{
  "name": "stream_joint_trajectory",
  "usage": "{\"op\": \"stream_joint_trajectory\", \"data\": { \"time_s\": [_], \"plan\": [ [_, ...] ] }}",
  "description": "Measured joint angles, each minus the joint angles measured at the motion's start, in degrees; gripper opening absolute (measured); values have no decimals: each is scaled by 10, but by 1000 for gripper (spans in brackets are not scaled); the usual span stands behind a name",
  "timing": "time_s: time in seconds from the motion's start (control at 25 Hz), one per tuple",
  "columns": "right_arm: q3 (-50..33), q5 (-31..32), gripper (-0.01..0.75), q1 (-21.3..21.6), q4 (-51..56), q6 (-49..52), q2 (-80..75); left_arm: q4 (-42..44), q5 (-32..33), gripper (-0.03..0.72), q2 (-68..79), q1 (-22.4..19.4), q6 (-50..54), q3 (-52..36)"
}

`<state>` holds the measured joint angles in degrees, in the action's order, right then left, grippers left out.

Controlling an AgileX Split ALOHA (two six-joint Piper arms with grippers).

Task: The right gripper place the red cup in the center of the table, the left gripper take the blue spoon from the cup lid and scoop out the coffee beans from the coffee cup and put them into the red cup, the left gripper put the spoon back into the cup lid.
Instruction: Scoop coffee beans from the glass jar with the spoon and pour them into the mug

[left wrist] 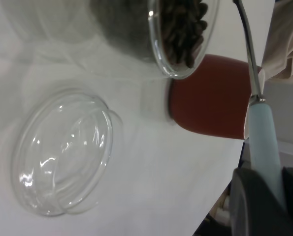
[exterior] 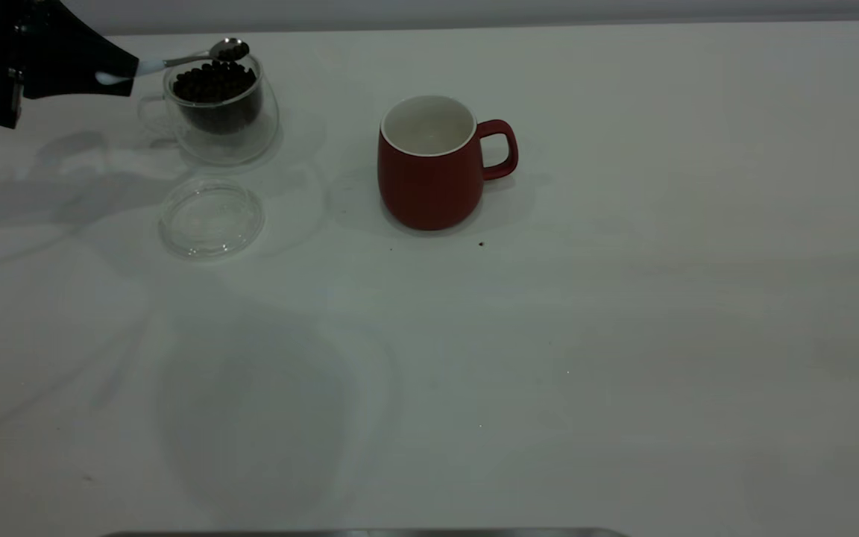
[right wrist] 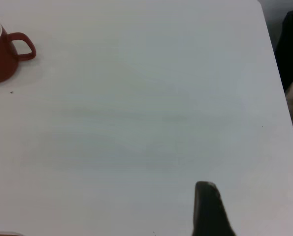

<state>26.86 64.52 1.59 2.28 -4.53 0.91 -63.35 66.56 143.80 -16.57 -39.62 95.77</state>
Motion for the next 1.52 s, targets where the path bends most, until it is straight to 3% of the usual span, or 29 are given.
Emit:
{"op": "stream_joint_trajectory", "data": {
  "time_s": [1.0,1.52],
  "plan": [
    [0,0,479,0,0,0,0,14,0,124,-26,0,24,-6],
    [0,0,478,0,0,0,0,15,1,124,-96,0,1,-100]
  ]
}}
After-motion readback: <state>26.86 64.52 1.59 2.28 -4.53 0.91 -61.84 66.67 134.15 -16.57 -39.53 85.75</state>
